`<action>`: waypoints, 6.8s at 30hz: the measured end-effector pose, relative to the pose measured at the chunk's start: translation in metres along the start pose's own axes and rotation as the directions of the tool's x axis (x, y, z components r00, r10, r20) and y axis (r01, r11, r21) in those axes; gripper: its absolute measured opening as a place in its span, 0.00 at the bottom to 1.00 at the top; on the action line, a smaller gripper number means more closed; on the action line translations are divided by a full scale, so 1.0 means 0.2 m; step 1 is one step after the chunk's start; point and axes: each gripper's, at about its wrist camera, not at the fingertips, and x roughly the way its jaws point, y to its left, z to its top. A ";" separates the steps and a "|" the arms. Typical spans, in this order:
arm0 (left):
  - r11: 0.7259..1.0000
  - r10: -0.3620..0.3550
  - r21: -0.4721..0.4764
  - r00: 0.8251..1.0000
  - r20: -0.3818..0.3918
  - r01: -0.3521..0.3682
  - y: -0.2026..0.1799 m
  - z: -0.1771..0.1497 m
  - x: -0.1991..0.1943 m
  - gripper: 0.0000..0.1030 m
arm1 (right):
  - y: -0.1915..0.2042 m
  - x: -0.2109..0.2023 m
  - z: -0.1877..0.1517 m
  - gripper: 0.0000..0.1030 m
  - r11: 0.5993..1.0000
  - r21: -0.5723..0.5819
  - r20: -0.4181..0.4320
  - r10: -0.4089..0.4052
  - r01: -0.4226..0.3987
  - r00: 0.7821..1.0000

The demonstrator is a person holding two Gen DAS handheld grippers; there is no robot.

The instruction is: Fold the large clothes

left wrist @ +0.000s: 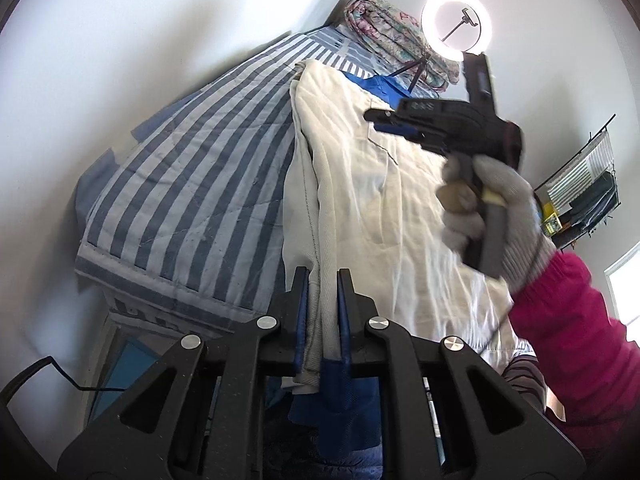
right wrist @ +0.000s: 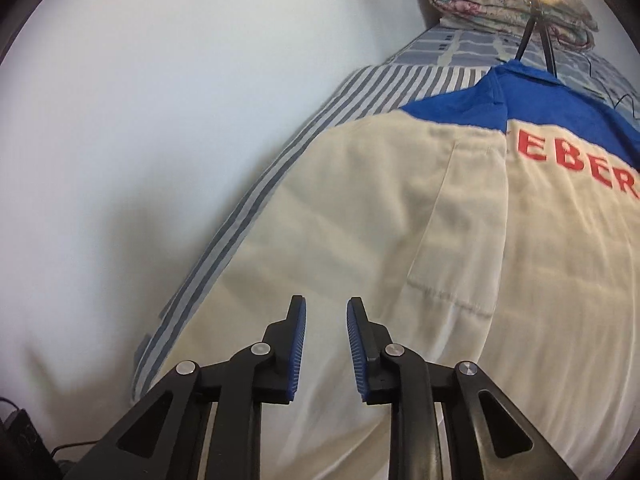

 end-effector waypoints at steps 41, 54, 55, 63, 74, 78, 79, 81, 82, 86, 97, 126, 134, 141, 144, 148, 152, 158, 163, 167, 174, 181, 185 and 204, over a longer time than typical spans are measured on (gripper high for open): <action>0.979 0.014 0.201 1.000 0.019 -0.018 -0.35 -0.01 0.04 0.10 | 0.27 0.39 0.17 0.03 0.973 -0.165 -0.261 -0.202 0.163 0.944; 0.884 0.039 0.467 0.999 -0.008 -0.031 -0.82 -0.20 0.16 0.10 | -0.44 -0.12 0.07 0.02 0.951 0.261 0.023 0.168 -0.168 0.986; 0.879 0.040 0.477 0.999 -0.017 -0.027 -0.83 -0.21 0.18 0.10 | -0.51 -0.14 0.04 0.02 0.941 0.290 0.037 0.173 -0.176 0.984; 0.849 0.045 0.527 0.991 -0.127 0.029 -0.93 -0.33 0.35 0.10 | -0.89 -0.16 -0.22 0.03 0.892 0.433 0.027 0.135 -0.134 0.990; 0.853 0.041 0.517 0.978 -0.204 0.072 -0.98 -0.37 0.46 0.11 | -0.91 -0.22 -0.19 0.28 0.942 0.334 -0.035 0.004 0.008 0.999; 0.856 -0.044 0.489 0.968 -0.248 0.164 -0.98 -0.35 0.45 0.29 | -0.96 -0.44 -0.22 0.35 0.949 0.315 0.012 0.025 -0.028 1.000; 0.852 -0.071 0.487 0.964 -0.255 0.192 -0.99 -0.36 0.42 0.29 | -0.96 -0.50 -0.23 0.36 0.952 0.303 0.024 0.025 -0.031 0.999; 0.844 -0.113 0.483 0.958 -0.265 0.233 -1.00 -0.37 0.35 0.29 | -0.95 -0.63 -0.27 0.36 0.959 0.281 0.048 0.027 -0.039 0.998; 0.842 -0.139 0.476 0.954 -0.266 0.255 -0.99 -0.38 0.31 0.29 | -0.92 -0.71 -0.30 0.37 0.962 0.270 0.062 0.034 -0.050 0.998; 0.842 -0.203 0.449 0.947 -0.248 0.298 -0.93 -0.38 0.15 0.29 | -0.88 -0.94 -0.40 0.37 0.975 0.212 0.116 0.038 -0.062 0.992; 0.939 -0.108 0.320 0.991 -0.077 0.127 -0.58 -0.14 -0.06 0.29 | -0.72 -1.25 -0.70 0.38 0.989 0.108 0.146 0.085 -0.101 0.986; 0.867 -0.017 0.488 0.986 -0.168 0.098 -0.79 -0.39 0.26 0.15 | -0.59 -0.72 -0.97 0.32 0.999 0.053 -0.034 0.004 -0.002 0.999; 0.852 -0.116 0.495 0.983 -0.140 0.171 -1.01 -0.25 0.23 0.50 | -0.81 -1.04 -1.04 0.36 0.980 0.170 0.072 -0.121 0.107 0.990; 0.815 -0.165 0.539 0.976 -0.140 0.215 -1.23 -0.17 0.29 0.50 | -1.07 -1.31 -1.15 0.51 0.931 0.289 0.124 -0.266 0.222 0.956; 0.795 -0.189 0.560 0.972 -0.139 0.234 -1.33 -0.15 0.31 0.55 | -1.19 -1.42 -1.20 0.51 0.907 0.336 0.127 -0.312 0.255 0.941; 0.777 -0.206 0.578 0.968 -0.139 0.249 -1.46 -0.12 0.38 0.60 | -1.33 -1.55 -1.27 0.54 0.875 0.378 0.134 -0.374 0.302 0.918; 0.769 -0.196 0.594 0.971 -0.134 0.237 -1.55 -0.11 0.45 0.60 | -1.51 -1.66 -1.35 0.54 0.825 0.467 0.135 -0.424 0.320 0.896; 0.770 -0.184 0.596 0.974 -0.135 0.228 -1.57 -0.10 0.55 0.60 | -1.76 -1.81 -1.45 0.54 0.746 0.563 0.106 -0.493 0.356 0.864; 0.800 -0.153 0.558 0.975 -0.161 0.218 -1.49 -0.09 0.64 0.60 | -2.02 -1.89 -1.53 0.54 0.670 0.675 0.093 -0.494 0.310 0.865; 0.829 -0.125 0.519 0.974 -0.188 0.207 -1.40 -0.08 0.70 0.60 | -2.24 -1.92 -1.64 0.53 0.578 0.785 0.102 -0.474 0.222 0.875; 0.835 -0.108 0.516 0.976 -0.187 0.191 -1.39 -0.07 0.72 0.60 | -2.50 -1.90 -1.75 0.53 0.467 0.882 0.169 -0.425 0.055 0.889; 0.814 -0.092 0.546 0.972 -0.218 0.199 -1.41 -0.12 0.77 0.60 | -2.53 -1.80 -1.67 0.53 0.495 0.838 0.044 -0.478 0.228 0.877; 0.799 -0.086 0.565 0.969 -0.230 0.205 -1.42 -0.14 0.78 0.60 | -2.56 -1.79 -1.69 0.53 0.483 0.840 0.027 -0.489 0.245 0.872; 0.791 -0.094 0.572 0.968 -0.234 0.215 -1.45 -0.15 0.77 0.60 | -2.21 -1.96 -1.55 0.00 0.635 0.752 0.186 -0.457 0.173 0.870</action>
